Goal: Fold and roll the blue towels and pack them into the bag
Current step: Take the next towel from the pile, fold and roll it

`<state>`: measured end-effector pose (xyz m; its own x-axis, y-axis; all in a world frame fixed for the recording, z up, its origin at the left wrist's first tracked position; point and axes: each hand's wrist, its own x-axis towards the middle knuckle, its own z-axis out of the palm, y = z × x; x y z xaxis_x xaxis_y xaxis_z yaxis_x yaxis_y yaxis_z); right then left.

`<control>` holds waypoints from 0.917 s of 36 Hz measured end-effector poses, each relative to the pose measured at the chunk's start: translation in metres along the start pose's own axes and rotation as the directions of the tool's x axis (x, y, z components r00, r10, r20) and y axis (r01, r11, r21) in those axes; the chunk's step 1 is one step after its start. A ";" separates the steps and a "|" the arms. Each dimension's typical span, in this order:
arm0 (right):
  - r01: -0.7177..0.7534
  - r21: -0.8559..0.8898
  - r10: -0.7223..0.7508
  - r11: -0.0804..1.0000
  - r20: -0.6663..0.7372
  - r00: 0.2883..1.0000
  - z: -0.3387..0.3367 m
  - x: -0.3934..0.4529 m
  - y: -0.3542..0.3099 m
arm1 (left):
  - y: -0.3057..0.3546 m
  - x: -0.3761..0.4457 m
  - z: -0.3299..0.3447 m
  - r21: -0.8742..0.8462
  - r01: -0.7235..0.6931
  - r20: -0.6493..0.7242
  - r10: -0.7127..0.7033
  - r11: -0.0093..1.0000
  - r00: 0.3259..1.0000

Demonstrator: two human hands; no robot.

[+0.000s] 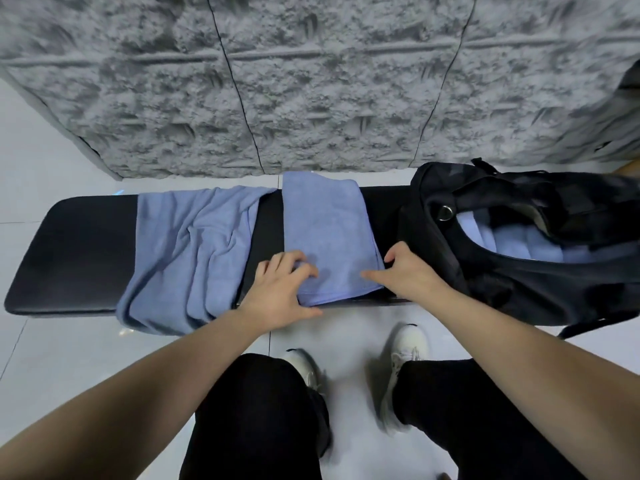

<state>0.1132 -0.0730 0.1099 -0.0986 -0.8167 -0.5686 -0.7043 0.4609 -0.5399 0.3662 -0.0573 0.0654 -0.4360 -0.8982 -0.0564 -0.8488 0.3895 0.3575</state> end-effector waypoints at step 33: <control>0.616 -0.327 -0.648 0.717 0.013 0.762 0.022 -0.007 0.016 | -0.013 -0.024 -0.001 0.110 -0.100 -0.131 0.115 0.989 0.985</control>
<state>0.1182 -0.0524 0.0917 0.3905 -0.9160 -0.0916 -0.7957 -0.2858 -0.5341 0.3880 -0.0414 0.0628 -0.4876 -0.8665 0.1071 -0.8285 0.4979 0.2563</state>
